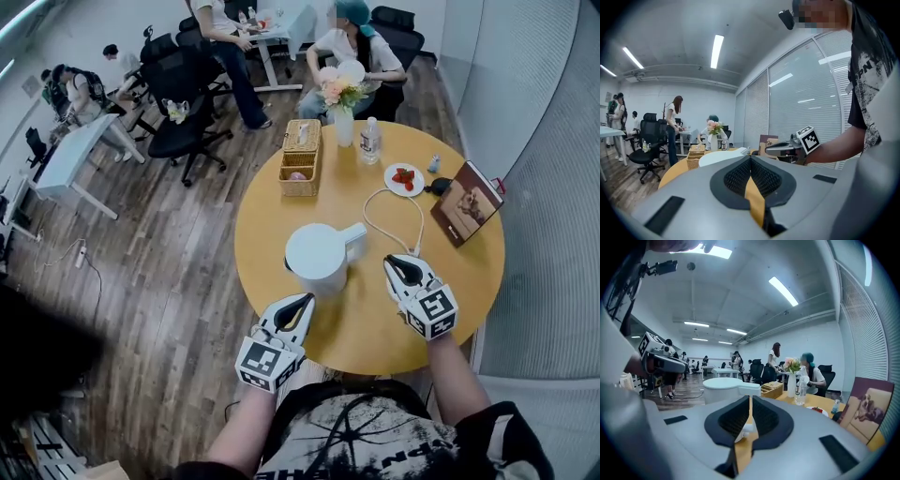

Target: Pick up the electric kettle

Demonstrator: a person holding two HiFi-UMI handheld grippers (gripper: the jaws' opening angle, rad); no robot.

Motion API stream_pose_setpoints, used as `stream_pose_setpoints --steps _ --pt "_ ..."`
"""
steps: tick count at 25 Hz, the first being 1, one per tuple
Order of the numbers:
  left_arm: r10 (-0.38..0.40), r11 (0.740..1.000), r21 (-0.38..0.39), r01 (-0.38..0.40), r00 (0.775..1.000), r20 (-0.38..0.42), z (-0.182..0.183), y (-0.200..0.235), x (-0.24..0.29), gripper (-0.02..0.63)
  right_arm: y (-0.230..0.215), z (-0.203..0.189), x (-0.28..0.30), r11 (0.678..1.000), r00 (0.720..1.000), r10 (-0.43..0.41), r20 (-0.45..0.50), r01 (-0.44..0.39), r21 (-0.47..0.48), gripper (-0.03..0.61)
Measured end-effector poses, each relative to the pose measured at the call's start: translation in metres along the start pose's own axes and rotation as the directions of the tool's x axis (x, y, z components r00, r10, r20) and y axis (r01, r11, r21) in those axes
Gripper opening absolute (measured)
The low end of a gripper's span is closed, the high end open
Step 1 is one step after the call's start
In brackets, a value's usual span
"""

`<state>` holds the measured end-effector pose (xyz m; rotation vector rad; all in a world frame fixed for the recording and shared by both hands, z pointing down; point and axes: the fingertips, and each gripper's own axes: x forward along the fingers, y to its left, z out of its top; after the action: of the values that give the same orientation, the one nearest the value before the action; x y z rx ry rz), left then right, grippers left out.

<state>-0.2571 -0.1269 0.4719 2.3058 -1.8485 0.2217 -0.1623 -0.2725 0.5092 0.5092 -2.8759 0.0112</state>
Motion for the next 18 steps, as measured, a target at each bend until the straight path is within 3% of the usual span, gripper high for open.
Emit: stream_pose_setpoints --steps 6,18 --pt "0.001 1.0 0.004 -0.001 0.999 0.033 0.014 -0.017 0.006 0.002 0.0 0.028 -0.031 0.999 0.999 0.027 0.044 -0.026 -0.021 0.03" --pt "0.006 1.0 0.024 -0.007 0.998 0.06 0.028 -0.05 0.022 0.002 -0.014 0.034 -0.086 0.999 0.997 0.033 0.065 -0.03 -0.04 0.025"
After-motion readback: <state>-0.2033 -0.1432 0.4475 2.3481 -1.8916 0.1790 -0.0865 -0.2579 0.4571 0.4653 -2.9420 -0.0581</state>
